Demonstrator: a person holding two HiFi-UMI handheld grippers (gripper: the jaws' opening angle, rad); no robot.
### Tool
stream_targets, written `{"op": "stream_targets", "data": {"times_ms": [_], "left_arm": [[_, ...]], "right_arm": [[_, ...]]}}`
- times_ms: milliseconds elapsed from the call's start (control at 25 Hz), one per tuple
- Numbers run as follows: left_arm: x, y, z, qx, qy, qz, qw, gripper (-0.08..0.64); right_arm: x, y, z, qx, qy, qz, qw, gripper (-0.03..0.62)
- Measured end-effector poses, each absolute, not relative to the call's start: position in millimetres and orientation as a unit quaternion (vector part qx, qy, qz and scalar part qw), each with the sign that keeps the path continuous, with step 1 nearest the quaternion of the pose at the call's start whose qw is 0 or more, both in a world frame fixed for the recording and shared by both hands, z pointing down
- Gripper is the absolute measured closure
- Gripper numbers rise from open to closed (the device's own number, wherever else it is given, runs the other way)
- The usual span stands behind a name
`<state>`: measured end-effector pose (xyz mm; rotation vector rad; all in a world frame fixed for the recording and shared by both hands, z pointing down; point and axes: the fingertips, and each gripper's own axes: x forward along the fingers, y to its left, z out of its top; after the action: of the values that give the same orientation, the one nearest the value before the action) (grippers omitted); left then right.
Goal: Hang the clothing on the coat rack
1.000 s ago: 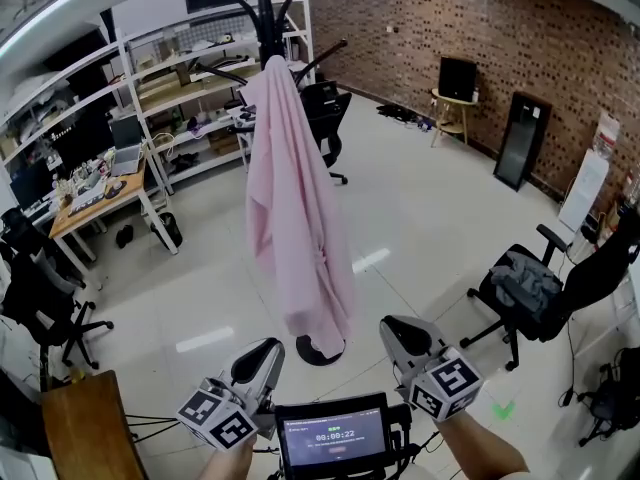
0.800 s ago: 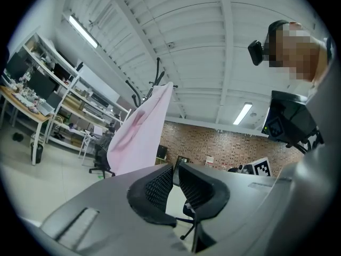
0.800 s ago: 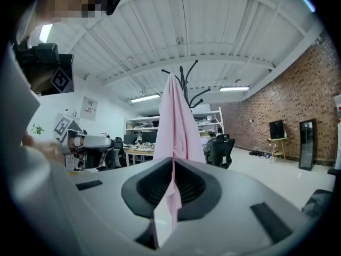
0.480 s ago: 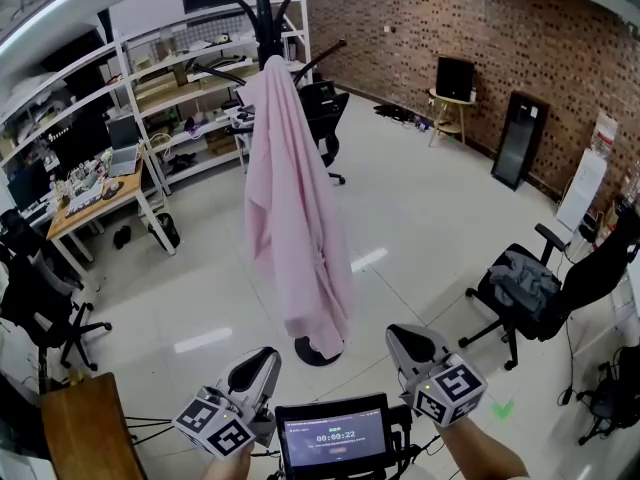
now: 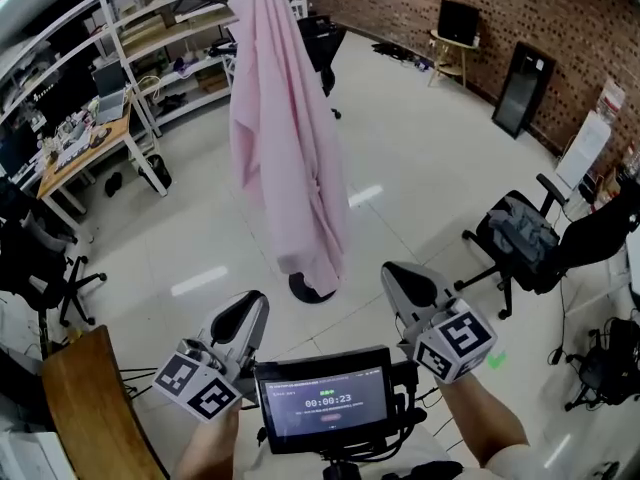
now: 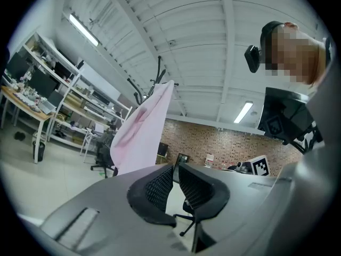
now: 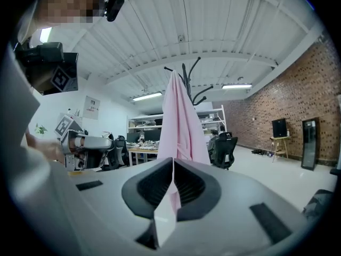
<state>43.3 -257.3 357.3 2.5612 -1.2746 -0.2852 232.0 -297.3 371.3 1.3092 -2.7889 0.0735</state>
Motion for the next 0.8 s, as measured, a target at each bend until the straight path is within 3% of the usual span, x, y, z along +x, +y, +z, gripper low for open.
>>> {"op": "stream_targets", "data": {"times_ms": [800], "left_arm": [[46.4, -256.2, 365.6, 0.883, -0.435, -0.082, 0.158, 0.518]], "right_arm": [[213.9, -299.3, 364.4, 0.406, -0.912, 0.025, 0.051, 0.592]]}}
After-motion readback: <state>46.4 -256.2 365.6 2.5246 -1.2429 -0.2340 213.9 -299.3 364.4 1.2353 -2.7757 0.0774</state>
